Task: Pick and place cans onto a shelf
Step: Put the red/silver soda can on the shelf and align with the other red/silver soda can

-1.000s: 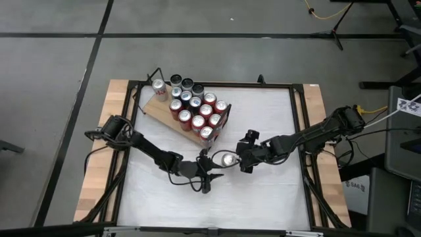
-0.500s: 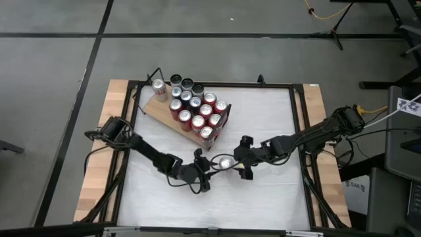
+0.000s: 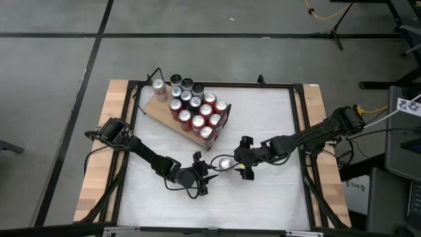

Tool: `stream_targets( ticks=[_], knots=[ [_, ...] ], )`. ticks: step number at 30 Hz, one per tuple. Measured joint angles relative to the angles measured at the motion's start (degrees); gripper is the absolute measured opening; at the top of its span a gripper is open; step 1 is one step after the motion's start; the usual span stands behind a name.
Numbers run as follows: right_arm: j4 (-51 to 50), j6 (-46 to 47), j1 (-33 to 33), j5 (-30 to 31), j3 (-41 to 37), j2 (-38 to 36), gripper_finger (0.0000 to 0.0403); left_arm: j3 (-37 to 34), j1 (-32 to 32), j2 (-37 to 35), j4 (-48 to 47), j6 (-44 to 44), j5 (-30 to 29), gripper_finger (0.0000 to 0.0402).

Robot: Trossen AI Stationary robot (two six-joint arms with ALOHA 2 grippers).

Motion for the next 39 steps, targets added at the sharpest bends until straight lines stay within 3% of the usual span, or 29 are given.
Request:
stream_targets(
  ticks=[16,25,30,39],
  knots=[
    [-2.79,-0.07,0.0,-0.02,0.0,0.0,0.0392,-0.02,0.94,0.0,0.7,-0.94,0.04,0.0144],
    [-2.76,-0.09,0.0,-0.02,0.0,0.0,0.0392,-0.02,0.94,0.0,0.74,-1.06,3.54,0.0147],
    [-2.76,-0.09,0.0,-0.02,0.0,0.0,0.0392,-0.04,0.96,-0.02,0.74,-1.08,3.11,0.0184],
    [-2.76,-0.09,0.0,-0.04,0.0,0.0,0.0392,-0.04,0.96,-0.09,0.7,-0.51,3.02,0.0295]
  ],
)
